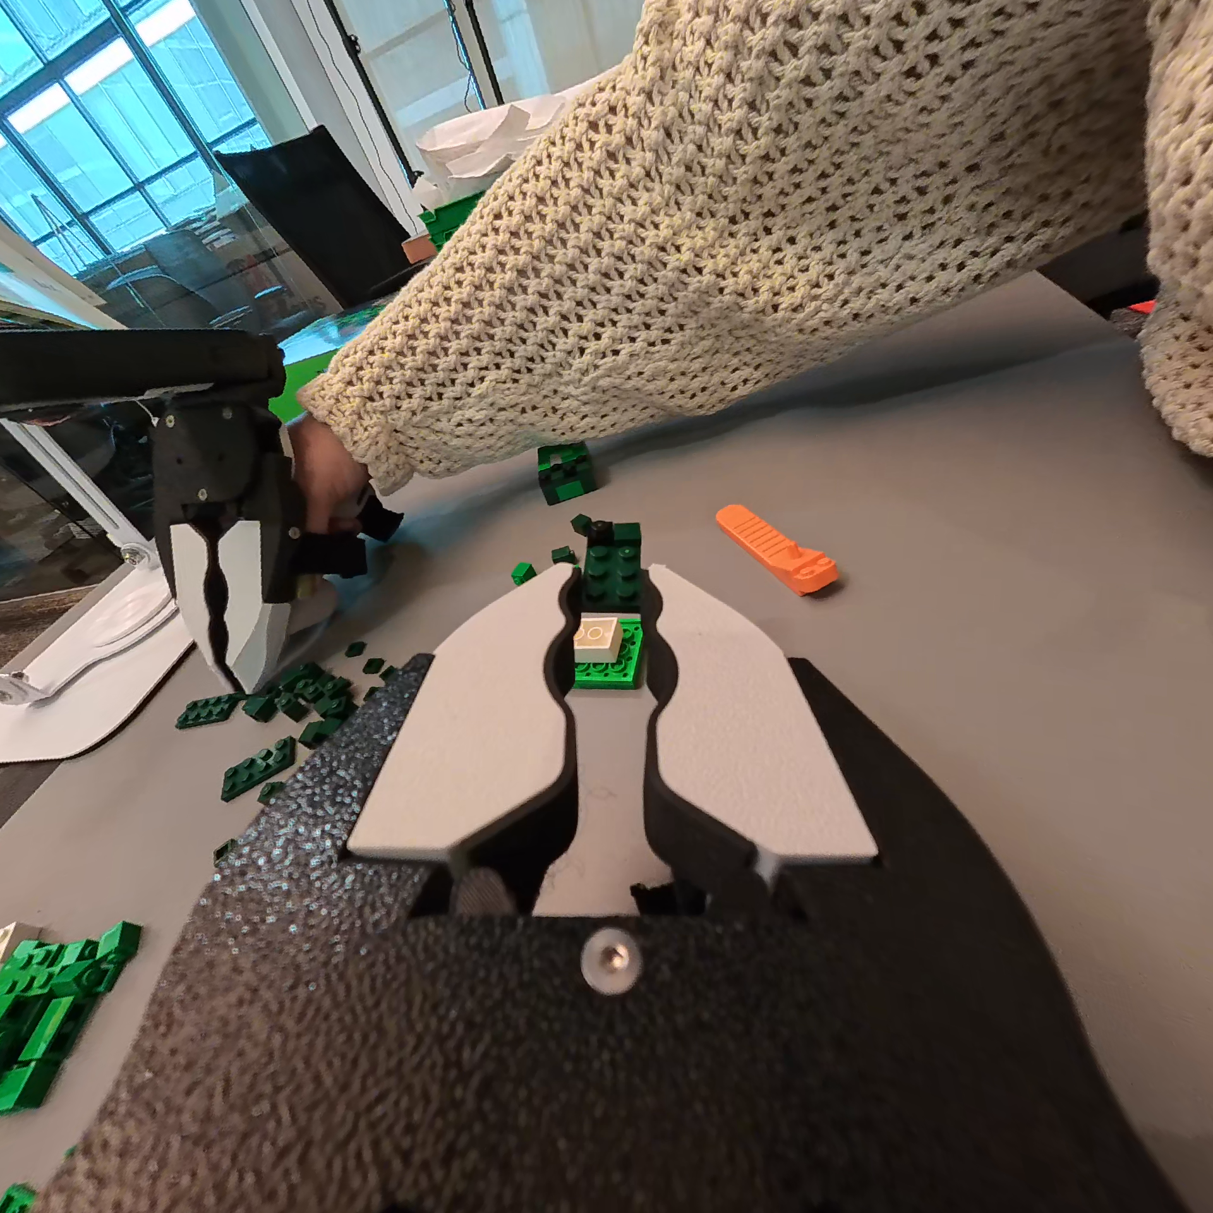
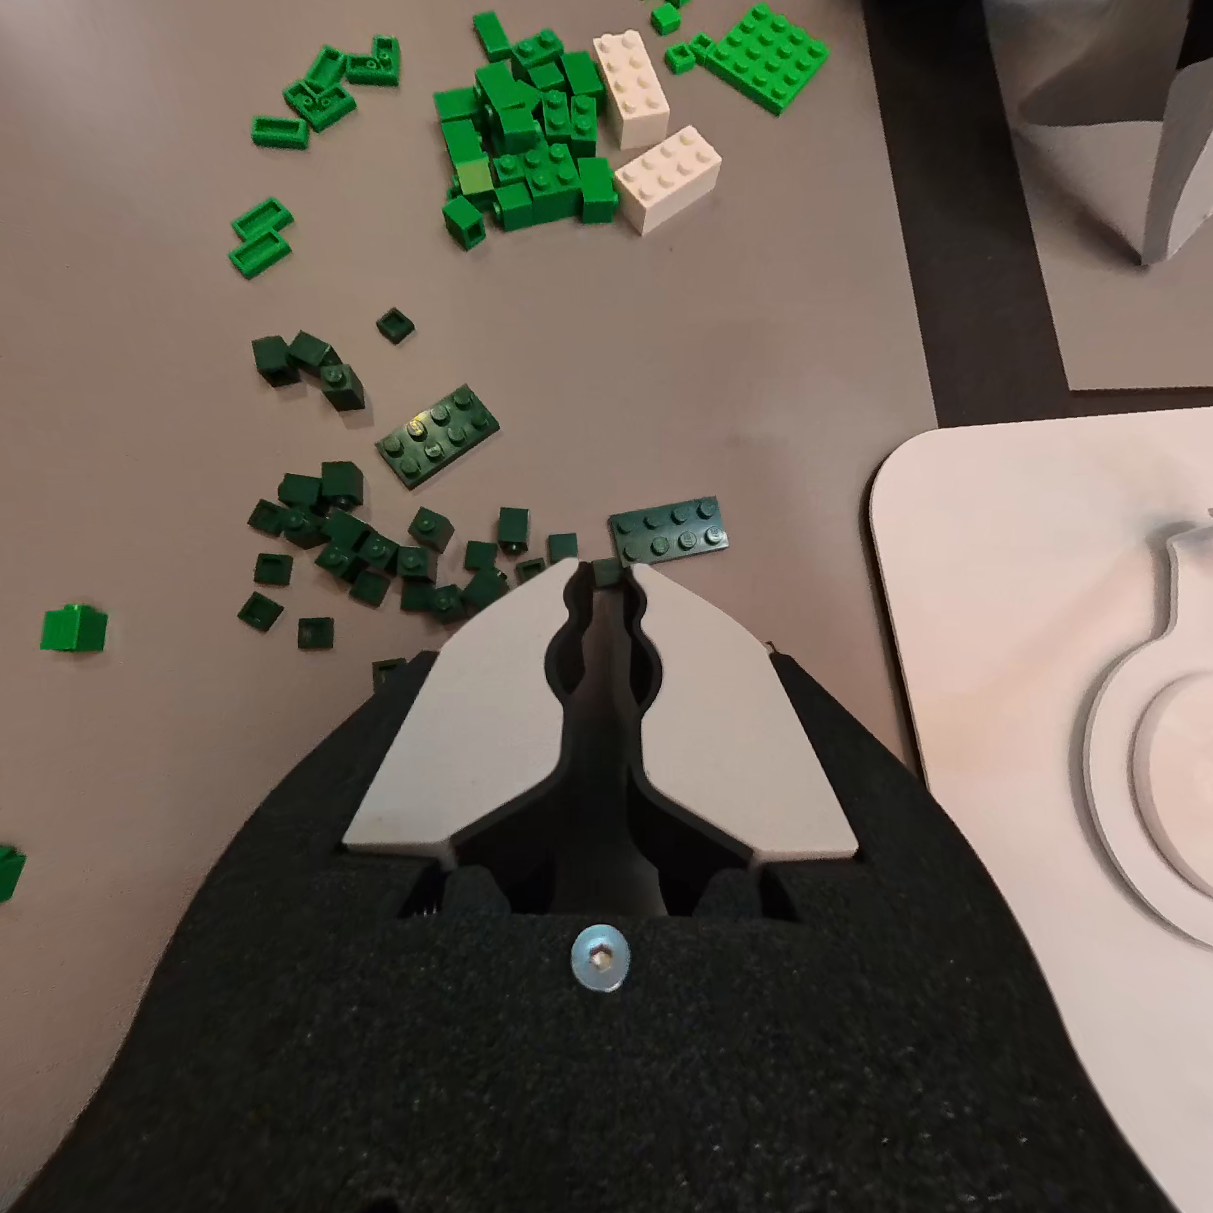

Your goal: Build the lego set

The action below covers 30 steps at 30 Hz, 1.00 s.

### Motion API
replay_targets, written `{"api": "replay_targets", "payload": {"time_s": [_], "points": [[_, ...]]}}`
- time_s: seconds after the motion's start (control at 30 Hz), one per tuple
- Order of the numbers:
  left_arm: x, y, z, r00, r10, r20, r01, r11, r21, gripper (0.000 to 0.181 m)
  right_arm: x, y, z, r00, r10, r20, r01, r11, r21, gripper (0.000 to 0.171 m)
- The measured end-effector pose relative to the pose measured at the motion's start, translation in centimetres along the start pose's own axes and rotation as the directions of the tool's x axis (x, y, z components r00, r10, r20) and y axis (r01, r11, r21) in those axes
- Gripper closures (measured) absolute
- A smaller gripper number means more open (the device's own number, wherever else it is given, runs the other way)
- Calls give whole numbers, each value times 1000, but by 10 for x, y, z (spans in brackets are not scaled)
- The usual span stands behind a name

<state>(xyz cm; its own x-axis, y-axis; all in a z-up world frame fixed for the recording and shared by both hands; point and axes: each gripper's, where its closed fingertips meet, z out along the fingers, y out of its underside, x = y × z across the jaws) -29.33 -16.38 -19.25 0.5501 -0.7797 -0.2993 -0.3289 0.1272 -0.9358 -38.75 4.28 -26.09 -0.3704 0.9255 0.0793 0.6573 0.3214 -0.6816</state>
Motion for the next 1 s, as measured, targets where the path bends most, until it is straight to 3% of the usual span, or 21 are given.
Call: {"api": "replay_targets", "payload": {"time_s": [0.3,0.5,0.73,1.0], "points": [[-6,-1,-2,999,-23,32,23,1000,9,165,-23,-11,-21,999,-33,-31,36,996,85,164],[-20,0,-5,991,-85,106,84,996,13,165,-105,-59,-73,996,-84,9,79,966,245,164],[-17,8,0,992,-50,115,57,996,-63,165,-194,-72,-84,974,-226,21,215,949,229,164],[-15,9,0,993,-51,105,59,995,-79,165,-204,-64,-74,958,-286,-3,283,946,157,163]]}}
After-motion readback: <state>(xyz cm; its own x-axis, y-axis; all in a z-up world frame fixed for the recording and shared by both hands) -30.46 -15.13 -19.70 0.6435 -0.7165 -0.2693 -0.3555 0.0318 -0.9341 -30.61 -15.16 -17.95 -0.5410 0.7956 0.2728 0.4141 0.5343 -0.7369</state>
